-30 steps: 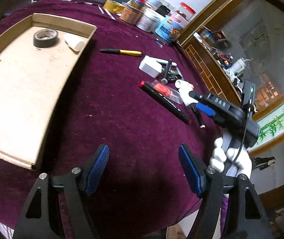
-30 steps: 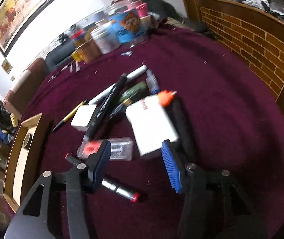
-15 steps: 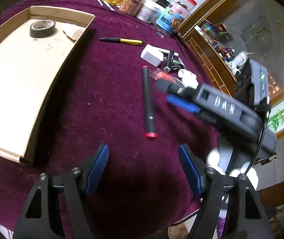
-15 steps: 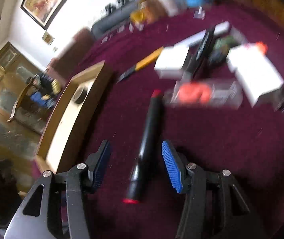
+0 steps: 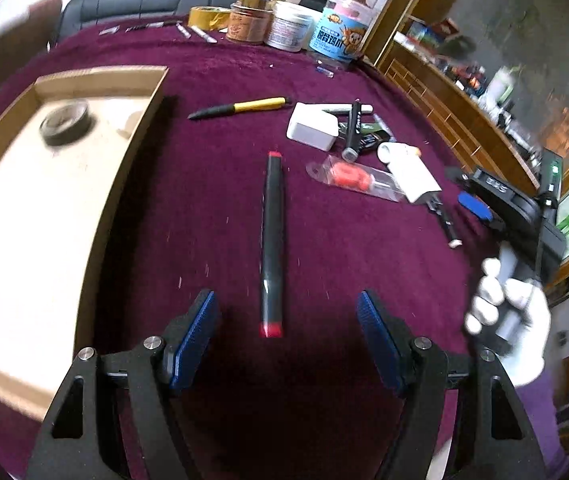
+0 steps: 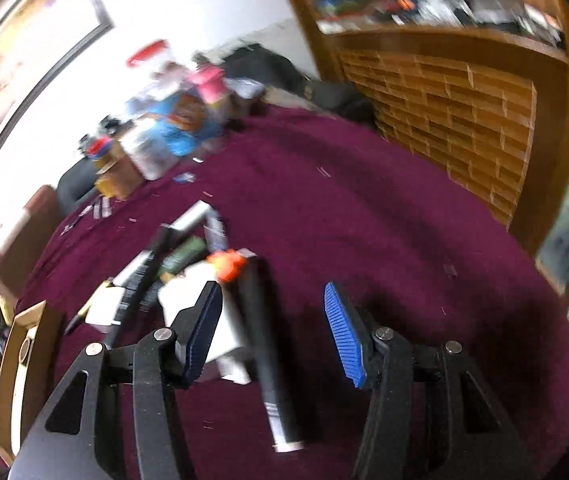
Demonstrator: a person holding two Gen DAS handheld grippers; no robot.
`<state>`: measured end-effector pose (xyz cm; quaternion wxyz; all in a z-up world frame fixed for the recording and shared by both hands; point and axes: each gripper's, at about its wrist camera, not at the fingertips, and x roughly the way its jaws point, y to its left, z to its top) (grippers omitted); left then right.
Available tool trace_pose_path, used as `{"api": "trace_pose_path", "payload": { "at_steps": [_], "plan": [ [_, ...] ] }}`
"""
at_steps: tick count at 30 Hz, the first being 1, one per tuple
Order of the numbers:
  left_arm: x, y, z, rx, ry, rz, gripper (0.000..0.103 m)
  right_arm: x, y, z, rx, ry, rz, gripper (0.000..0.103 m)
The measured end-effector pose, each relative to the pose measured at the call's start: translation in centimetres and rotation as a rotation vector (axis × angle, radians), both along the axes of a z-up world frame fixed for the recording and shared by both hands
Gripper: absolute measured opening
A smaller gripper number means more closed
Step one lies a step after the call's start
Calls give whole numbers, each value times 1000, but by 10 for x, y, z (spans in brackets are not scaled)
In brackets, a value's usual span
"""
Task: Organize rigid objects
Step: 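Grasp the black red-capped marker with the left tool, then carry the marker toward the tray with the left tool while the right tool grasps the white square block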
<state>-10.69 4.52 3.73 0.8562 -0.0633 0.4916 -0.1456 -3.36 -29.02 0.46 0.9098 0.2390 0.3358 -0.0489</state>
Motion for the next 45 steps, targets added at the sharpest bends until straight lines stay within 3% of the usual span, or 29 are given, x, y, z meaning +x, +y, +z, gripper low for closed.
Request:
{"api": "trace_pose_path", "payload": {
  "at_steps": [2,5,7,8,9,11,12,18,21,30,33,35,40,45],
  "plan": [
    [15,-8,-5,40,3,-12,66,-4,-12,-3,79,-6,-6,53],
    [36,-16,-19,88,12,-4,66,-4,-16,-8,117,6,-4,53],
    [40,-20,-20,128,-28,-5,65,-1,-15,-10,126,16,4,53],
    [41,-23,-21,161,-35,-10,56,0,-17,-10,129,16,7,53],
    [41,-24,-21,191,-53,-12,37,1,-16,-11,134,18,14,53],
    [42,-24,-22,231,-67,-16,17,3,-16,-13,146,25,25,53],
    [43,-21,-21,217,-62,-15,12,4,-16,-14,151,27,31,53],
    [36,7,-12,32,-25,8,12,5,-15,-15,151,30,37,56],
    [19,15,5,-43,-64,5,12,5,-14,-15,146,30,42,58],
    [-19,36,45,-143,-161,-18,12,7,-9,-15,117,39,45,60],
    [-29,54,48,-162,-171,-6,12,10,-2,-7,46,80,50,60],
    [-32,65,46,-174,-173,8,12,5,8,13,-26,50,61,60],
    [-30,83,33,-234,-147,35,12,20,53,55,-8,30,244,60],
    [-32,95,30,-251,-149,42,12,56,119,57,83,120,456,60]
  ]
}}
